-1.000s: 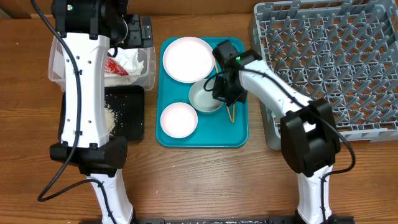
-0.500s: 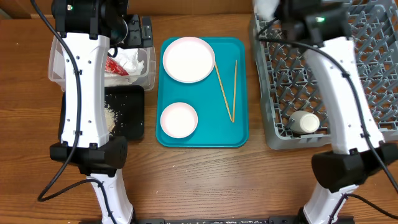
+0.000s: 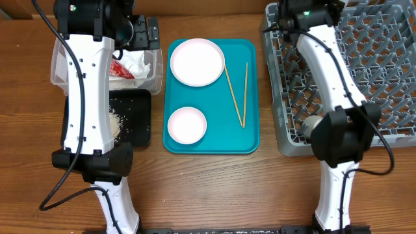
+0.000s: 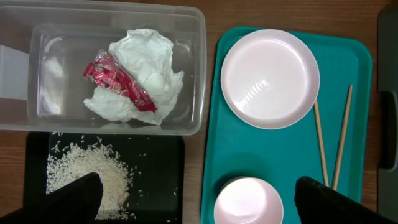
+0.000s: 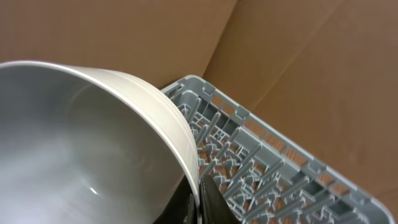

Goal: Sort waste into correct bins and load items into the dishwasher
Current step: 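Lower grey bowl into dish rack with right gripper and release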

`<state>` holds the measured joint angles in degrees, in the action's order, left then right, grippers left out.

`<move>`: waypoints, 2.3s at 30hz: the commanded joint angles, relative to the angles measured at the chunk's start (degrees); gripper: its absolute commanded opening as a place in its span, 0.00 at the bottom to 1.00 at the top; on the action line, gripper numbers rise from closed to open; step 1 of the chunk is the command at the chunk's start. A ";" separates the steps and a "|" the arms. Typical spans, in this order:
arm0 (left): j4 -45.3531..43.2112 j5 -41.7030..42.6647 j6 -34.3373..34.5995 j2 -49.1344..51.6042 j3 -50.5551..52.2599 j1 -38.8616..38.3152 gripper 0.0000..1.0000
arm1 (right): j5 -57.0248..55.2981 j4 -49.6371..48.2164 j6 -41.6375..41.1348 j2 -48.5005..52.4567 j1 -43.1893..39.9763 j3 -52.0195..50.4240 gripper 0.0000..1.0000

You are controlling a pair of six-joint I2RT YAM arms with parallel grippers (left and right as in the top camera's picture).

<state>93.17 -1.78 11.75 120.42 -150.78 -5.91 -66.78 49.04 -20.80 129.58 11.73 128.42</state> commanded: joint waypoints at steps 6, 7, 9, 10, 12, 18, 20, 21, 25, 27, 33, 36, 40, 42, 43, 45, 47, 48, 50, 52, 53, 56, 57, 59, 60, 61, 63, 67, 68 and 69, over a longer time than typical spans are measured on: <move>-0.22 -0.13 0.72 -0.72 -0.85 -0.11 1.00 | -1.79 -2.69 10.43 5.97 0.42 0.11 0.04; -0.22 -0.13 0.70 -0.72 -0.85 -0.11 1.00 | -0.61 -2.62 10.43 6.12 0.52 0.11 0.04; -0.22 -0.13 0.70 -0.72 -0.85 -0.09 1.00 | 1.18 -2.73 10.40 6.88 0.92 0.11 0.04; -0.22 -0.13 0.70 -0.72 -0.85 -0.09 1.00 | 1.36 -2.93 10.38 7.30 1.20 0.11 0.04; -0.22 -0.13 0.70 -0.72 -0.85 -0.11 1.00 | 1.31 -3.65 10.40 7.72 1.75 0.11 0.04; -0.22 -0.13 0.70 -0.72 -0.85 -0.52 1.00 | 1.29 -5.25 10.36 8.87 2.38 0.11 0.04; -0.22 -0.13 0.70 -0.72 -0.85 -0.52 1.00 | 1.16 -5.90 10.40 9.75 2.40 0.11 0.04; -0.22 -0.13 0.70 -0.72 -0.85 -0.52 1.00 | 0.74 -5.92 10.38 10.08 2.40 0.11 0.04; -0.22 -0.13 0.70 -0.72 -0.85 -0.42 1.00 | -5.53 -5.99 10.36 11.58 2.40 0.11 0.04; -0.22 -0.13 0.70 -0.72 -0.85 -0.44 1.00 | -7.37 -6.40 10.36 11.76 2.40 0.11 0.04; -0.22 -0.13 0.70 -0.72 -0.85 -0.50 1.00 | -4.31 -6.25 10.25 11.78 2.47 0.11 0.04; -0.22 -0.13 0.70 -0.72 -0.85 -0.48 1.00 | -2.51 -4.63 10.10 11.78 2.60 0.11 0.04; -0.22 -0.13 0.70 -0.72 -0.85 -0.48 1.00 | -2.54 -2.84 10.12 11.78 3.76 0.11 0.04; -0.22 -0.13 0.70 -0.72 -0.85 -0.48 1.00 | -2.54 -2.19 10.10 11.78 4.66 0.11 0.04; -0.22 -0.13 0.70 -0.72 -0.85 -0.48 1.00 | -2.54 -2.19 10.12 11.78 4.72 0.11 0.04; -0.22 -0.13 0.72 -0.72 -0.85 -0.52 1.00 | -2.54 -2.21 10.10 11.78 5.03 0.11 0.04; -0.22 -0.13 0.72 -0.72 -0.85 -0.50 1.00 | -2.54 -2.19 10.10 11.78 5.31 0.11 0.04; -0.22 -0.13 0.70 -0.72 -0.85 -0.50 1.00 | -2.54 -2.14 10.12 11.78 5.44 0.11 0.04; -0.22 -0.13 0.70 -0.72 -0.85 -0.50 1.00 | -2.40 -1.99 10.10 11.78 5.66 0.11 0.04; -0.22 -0.13 0.70 -0.72 -0.85 -0.48 1.00 | -0.31 -1.68 10.12 11.78 5.75 0.11 0.04; -0.22 -0.13 0.70 -0.72 -0.85 -0.48 1.00 | 0.68 -1.29 10.12 11.78 5.79 0.11 0.05; -0.22 -0.13 0.70 -0.72 -0.85 -0.48 1.00 | 5.44 1.11 10.12 11.78 6.01 0.11 0.20; -0.22 -0.13 0.70 -0.72 -0.85 -0.48 1.00 | 7.34 2.16 10.10 11.78 6.19 0.11 0.20; -0.22 -0.13 0.70 -0.72 -0.85 -0.50 1.00 | 9.97 3.72 9.99 11.76 6.49 0.11 0.20; -0.22 -0.13 0.70 -0.72 -0.85 -0.48 1.00 | 10.69 4.66 9.03 11.76 6.69 0.11 0.21; -0.22 -0.13 0.70 -0.72 -0.85 -0.50 1.00 | 11.02 5.57 7.87 11.76 6.93 0.13 0.22; -0.22 -0.13 0.70 -0.72 -0.85 -0.50 1.00 | 11.21 7.82 5.44 11.74 7.41 0.35 0.22; -0.22 -0.13 0.70 -0.72 -0.85 -0.48 1.00 | 12.35 11.65 2.69 10.86 8.98 0.79 0.22; -0.22 -0.13 0.70 -0.72 -0.85 -0.48 1.00 | 13.00 12.17 2.71 10.51 9.38 0.87 0.23; -0.22 -0.13 0.70 -0.72 -0.85 -0.48 1.00 | 13.70 12.59 2.71 9.99 9.84 0.94 0.24</move>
<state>93.17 -1.78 11.90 120.42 -150.78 -6.00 -56.25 61.12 -15.29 141.18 19.68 128.38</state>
